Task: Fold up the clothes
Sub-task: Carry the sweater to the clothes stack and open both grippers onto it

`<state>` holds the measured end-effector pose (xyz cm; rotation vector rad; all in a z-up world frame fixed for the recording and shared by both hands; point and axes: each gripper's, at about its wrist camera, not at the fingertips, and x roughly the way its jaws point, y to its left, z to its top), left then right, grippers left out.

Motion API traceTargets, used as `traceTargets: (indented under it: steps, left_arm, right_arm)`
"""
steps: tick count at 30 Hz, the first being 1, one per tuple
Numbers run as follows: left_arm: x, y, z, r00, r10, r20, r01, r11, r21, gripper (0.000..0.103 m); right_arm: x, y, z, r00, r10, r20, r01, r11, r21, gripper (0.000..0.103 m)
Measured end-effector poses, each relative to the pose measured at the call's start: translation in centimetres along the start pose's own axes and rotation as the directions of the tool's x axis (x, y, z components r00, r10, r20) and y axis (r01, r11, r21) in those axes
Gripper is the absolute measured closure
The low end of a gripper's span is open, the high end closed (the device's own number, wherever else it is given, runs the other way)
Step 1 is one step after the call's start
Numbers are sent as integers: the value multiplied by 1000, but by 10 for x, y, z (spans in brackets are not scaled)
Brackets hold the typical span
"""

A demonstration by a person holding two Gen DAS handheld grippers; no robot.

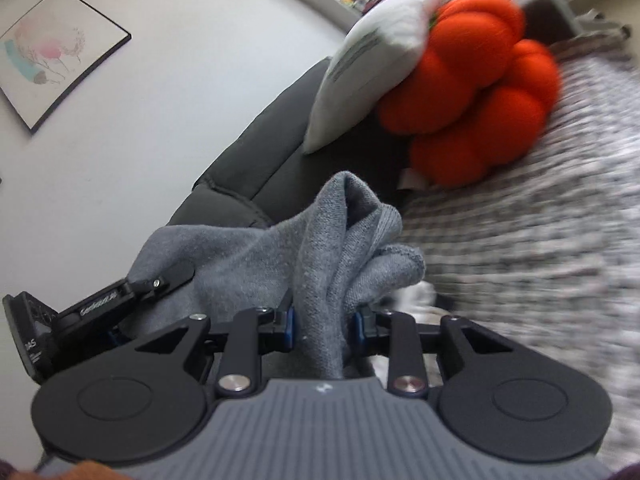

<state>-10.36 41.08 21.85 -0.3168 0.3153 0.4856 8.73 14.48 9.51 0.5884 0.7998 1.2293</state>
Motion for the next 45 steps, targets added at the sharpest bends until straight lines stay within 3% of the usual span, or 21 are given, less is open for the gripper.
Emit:
traceTargets:
  steps: [3, 7, 12, 16, 21, 25, 29, 34, 38, 45]
  left_arm:
    - [28, 32, 4, 997, 73, 11, -72, 997, -29, 74]
    - [75, 70, -9, 985, 167, -35, -169, 984, -63, 74]
    - [111, 95, -32, 987, 151, -61, -157, 980, -119, 73]
    - [103, 106, -32, 997, 67, -25, -71, 974, -216, 73]
    - [112, 107, -45, 999, 37, -29, -42, 973, -229, 71]
    - [121, 126, -61, 999, -6, -33, -5, 946, -324, 65]
    - [131, 135, -64, 997, 35, -68, -55, 946, -319, 33]
    - [115, 143, -55, 991, 128, -29, -131, 938, -320, 34]
    - [89, 143, -44, 984, 175, 29, -157, 931, -329, 34]
    - [66, 95, -46, 985, 154, 79, -135, 970, -202, 33]
  right_arm:
    - [46, 5, -3, 1000, -5, -24, 5, 1000, 10, 73]
    - [89, -8, -17, 997, -29, -74, 32, 999, 35, 73]
    - [98, -31, -33, 998, -16, -63, 21, 997, 80, 73]
    - [99, -38, -25, 997, 47, -55, -36, 983, 183, 73]
    - [96, -40, -21, 996, 65, -54, -52, 974, 219, 73]
    - [95, -59, -27, 995, 73, -60, -52, 955, 292, 73]
    - [102, -64, -32, 996, 28, -84, -5, 964, 265, 67]
    - [86, -68, -28, 999, -11, -40, 21, 970, 243, 56]
    - [73, -61, -24, 998, -69, -4, 68, 982, 176, 56]
    - [46, -50, -28, 985, -162, 57, 157, 984, 80, 56]
